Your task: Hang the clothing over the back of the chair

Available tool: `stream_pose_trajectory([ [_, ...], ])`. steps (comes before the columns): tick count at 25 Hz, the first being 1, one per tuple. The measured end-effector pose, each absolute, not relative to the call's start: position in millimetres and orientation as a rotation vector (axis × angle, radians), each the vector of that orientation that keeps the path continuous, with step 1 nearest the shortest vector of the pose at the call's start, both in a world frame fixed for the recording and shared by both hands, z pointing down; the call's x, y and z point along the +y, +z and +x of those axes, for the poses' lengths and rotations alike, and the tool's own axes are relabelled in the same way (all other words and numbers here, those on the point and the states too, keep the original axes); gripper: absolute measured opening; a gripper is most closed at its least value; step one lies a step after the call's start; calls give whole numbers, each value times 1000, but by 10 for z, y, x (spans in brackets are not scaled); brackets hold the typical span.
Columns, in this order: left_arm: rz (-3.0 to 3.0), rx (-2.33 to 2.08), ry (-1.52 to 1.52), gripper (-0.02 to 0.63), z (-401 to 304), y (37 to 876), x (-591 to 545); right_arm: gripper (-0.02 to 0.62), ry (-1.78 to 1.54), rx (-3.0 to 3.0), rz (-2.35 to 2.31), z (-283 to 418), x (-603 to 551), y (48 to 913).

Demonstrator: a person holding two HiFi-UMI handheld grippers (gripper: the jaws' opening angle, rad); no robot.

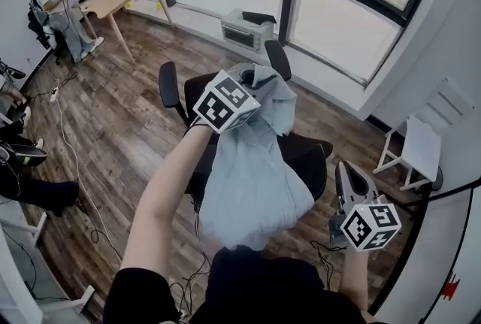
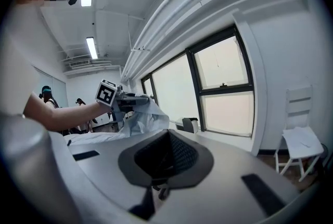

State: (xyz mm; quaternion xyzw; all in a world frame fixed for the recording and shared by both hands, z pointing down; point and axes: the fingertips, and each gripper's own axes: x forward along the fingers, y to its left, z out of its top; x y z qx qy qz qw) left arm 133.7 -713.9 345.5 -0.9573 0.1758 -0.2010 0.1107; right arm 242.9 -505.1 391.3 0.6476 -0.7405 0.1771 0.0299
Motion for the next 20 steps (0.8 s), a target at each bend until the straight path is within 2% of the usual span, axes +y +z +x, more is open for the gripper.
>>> stream_pose_trajectory([
  [7,-2832,324,-854,8,1294,4147,-6819,2,569,-2279,1993,2423,-5013,3984],
  [20,-2628,15,-1228,8,1004,4800,-6346,2,586,-2294,1973,2412,-4892,4023],
])
